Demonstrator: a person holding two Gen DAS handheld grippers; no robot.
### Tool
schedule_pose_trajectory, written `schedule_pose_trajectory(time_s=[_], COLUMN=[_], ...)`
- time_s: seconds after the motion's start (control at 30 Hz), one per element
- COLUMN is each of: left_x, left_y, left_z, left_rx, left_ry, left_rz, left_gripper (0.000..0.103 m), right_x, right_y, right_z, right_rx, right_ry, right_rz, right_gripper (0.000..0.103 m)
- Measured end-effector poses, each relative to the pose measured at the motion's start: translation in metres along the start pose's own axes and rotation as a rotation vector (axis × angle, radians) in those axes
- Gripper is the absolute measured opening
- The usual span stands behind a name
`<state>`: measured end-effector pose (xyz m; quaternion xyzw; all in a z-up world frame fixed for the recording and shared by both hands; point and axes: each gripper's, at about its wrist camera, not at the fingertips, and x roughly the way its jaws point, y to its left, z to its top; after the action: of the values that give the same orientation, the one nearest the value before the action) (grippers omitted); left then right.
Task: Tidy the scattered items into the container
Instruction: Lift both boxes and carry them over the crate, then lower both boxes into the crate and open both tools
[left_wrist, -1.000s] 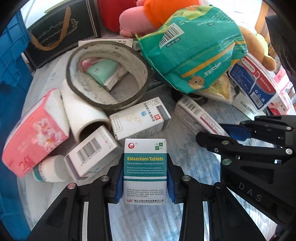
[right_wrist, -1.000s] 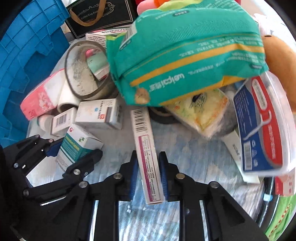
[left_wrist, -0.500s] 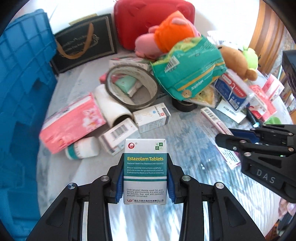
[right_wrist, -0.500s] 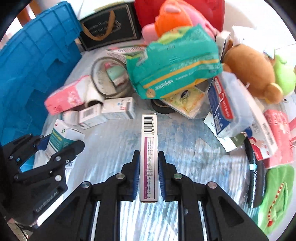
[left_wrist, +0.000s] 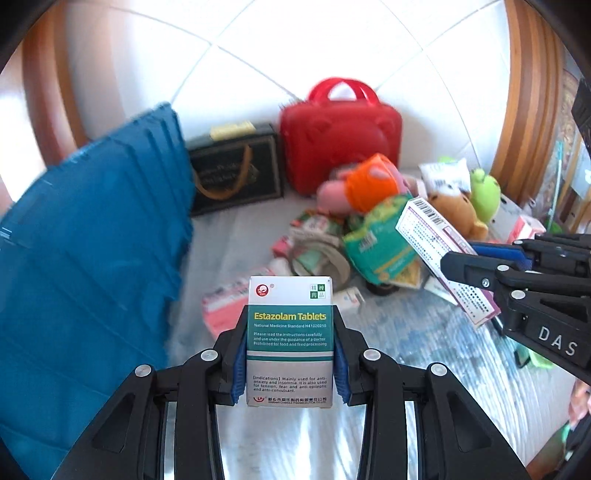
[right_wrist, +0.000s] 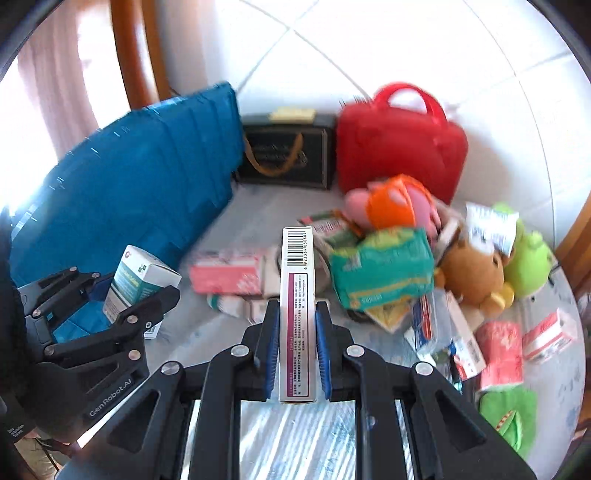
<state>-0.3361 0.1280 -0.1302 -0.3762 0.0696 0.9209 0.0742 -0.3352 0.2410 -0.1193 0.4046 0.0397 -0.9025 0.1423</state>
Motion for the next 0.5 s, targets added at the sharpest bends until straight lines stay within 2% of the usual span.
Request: schedule_pose_trajectory(time_s=[0.23, 0.37, 0.5], left_x=[-0.081, -0.122, -0.143], left_y=[0.066, 0.116, 0.177], left_z=[0.022, 0.024, 0.014], left_rx=[-0.046, -0.075, -0.131], left_ry=[-0.11, -0.159, -0.159], left_rz=[0.091, 0.158, 0.23], left_gripper=[0.036, 0.036, 0.036], right_x=[-0.057, -0.076, -0.08], right_y=[0.067, 0.131, 0.195], right_z=[0.053, 0.081, 0.102], right_rx=[-0.114, -0.179, -0.234], right_ry=[-0.135, -0.194, -0.226], right_rz=[0.013, 0.067, 0.135], right_gripper=[0.018, 0.018, 0.018])
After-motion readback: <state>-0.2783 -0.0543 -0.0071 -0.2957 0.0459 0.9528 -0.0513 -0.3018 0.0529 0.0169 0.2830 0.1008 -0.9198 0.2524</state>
